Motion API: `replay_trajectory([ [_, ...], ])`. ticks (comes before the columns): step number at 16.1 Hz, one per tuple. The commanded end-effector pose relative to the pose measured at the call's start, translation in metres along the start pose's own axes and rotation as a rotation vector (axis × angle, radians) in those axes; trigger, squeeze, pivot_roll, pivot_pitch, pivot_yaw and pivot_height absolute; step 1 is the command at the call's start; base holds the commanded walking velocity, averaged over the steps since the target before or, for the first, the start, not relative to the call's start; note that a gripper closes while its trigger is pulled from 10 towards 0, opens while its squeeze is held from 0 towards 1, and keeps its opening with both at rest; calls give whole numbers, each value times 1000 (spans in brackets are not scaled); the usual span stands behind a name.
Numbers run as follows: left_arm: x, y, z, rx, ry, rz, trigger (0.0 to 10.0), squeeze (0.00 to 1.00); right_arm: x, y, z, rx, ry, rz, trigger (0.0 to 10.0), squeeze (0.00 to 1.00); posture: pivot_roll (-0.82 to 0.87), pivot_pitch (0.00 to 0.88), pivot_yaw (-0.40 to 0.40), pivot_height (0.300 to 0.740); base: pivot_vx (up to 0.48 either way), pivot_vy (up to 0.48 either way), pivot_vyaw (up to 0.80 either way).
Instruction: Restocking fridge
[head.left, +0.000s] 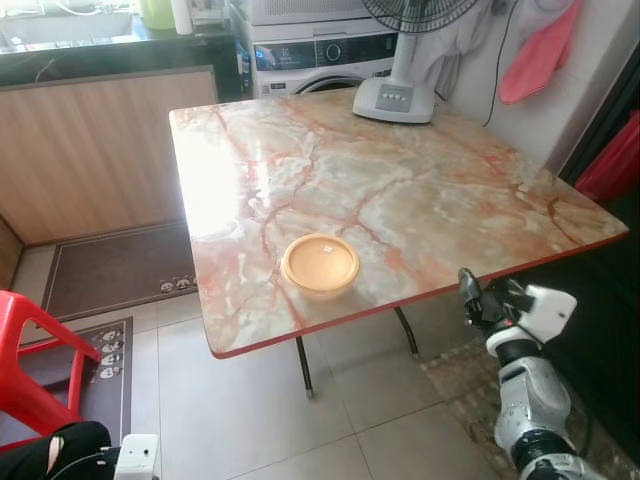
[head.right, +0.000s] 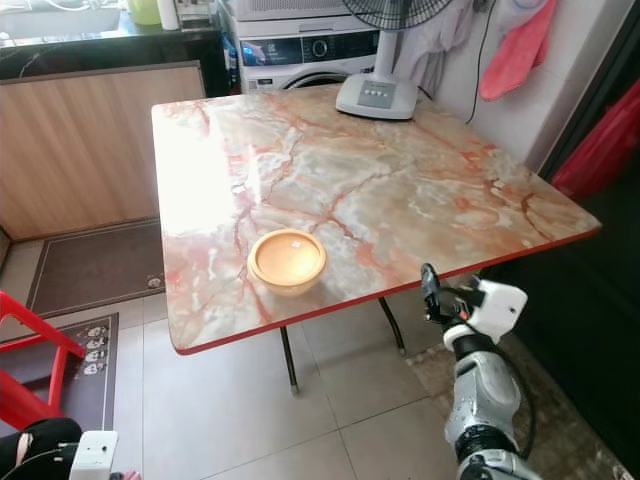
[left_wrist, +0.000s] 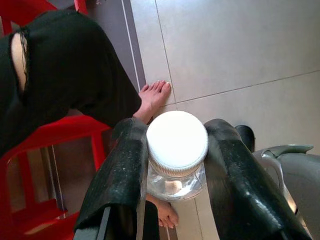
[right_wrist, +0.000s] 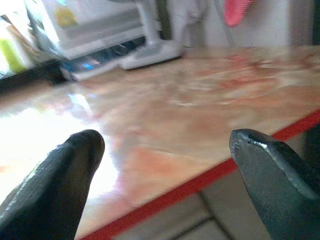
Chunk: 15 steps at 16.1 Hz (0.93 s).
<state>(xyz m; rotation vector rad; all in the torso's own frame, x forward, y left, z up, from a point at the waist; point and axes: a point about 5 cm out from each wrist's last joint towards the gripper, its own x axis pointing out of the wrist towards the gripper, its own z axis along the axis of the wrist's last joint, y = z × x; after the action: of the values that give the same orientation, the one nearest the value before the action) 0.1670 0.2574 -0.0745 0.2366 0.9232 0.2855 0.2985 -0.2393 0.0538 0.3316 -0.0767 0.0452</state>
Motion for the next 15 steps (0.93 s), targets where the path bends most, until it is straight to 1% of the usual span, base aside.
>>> replay_trajectory([
  [1, -1, 1, -5, 18, 10, 7, 10000, 0, -15, -4, -15, 25, 70, 17, 10000, 0, 119, 0, -56, 740, 0, 0, 0],
  [2, -1, 1, -6, 10, 12, 14, 10000, 0, -33, -8, -33, -2, 162, 5, 10000, 0, 121, 0, -65, 740, 0, 0, 0],
  [3, -1, 1, -6, 8, 12, 16, 10000, 0, -41, -10, -39, 0, 189, -11, 10000, 0, 122, 0, -64, 740, 0, 0, 0],
  [4, -2, 1, -7, 6, 11, 19, 10000, 0, -70, -22, -55, 40, 251, -91, 10000, 0, 109, 0, -59, 740, 0, 0, 0],
  [6, -2, 0, -8, 11, 13, 18, 10000, 0, -91, -26, -71, 80, 349, -124, 10000, 0, 99, 0, -53, 740, 0, 0, 0],
  [7, -2, -1, -8, 13, 14, 16, 10000, 0, -115, -32, -89, 51, 514, -206, 10000, 0, 100, 0, -55, 740, 0, 0, 0],
  [8, -2, -1, -8, 13, 13, 16, 10000, 0, -130, -33, -100, 44, 619, -246, 10000, 0, 104, 0, -58, 740, 0, 0, 0],
  [9, -2, -2, -7, 10, 12, 16, 10000, 0, -144, -32, -110, 14, 720, -271, 10000, 0, 106, 0, -59, 740, 0, 0, 0],
  [10, -2, -3, -7, 8, 11, 14, 10000, 0, -165, -33, -122, -63, 890, -333, 10000, 0, 107, 0, -56, 740, 0, 0, 0],
  [11, -2, -4, -7, 13, 13, 10, 10000, 0, -179, -36, -128, -214, 1030, -365, 10000, 0, 103, 0, -46, 740, 0, 0, 0],
  [12, -2, -6, -7, 17, 18, 1, 10000, 0, -191, -33, -135, -263, 1145, -358, 10000, 0, 111, 0, -46, 740, 0, 0, 0],
  [13, -2, -7, -7, 25, 18, -5, 10000, 0, -191, -30, -138, -284, 1166, -340, 10000, 0, 116, 0, -49, 740, 0, 0, 0],
  [14, -2, -7, -7, 20, 17, -6, 10000, 0, -189, -25, -141, -262, 1178, -338, 10000, 0, 116, 0, -47, 740, 0, 0, 0],
  [15, -2, -7, -7, 21, 18, -8, 10000, 0, -182, -21, -141, -229, 1150, -335, 10000, 0, 117, 0, -46, 740, 0, 0, 0],
])
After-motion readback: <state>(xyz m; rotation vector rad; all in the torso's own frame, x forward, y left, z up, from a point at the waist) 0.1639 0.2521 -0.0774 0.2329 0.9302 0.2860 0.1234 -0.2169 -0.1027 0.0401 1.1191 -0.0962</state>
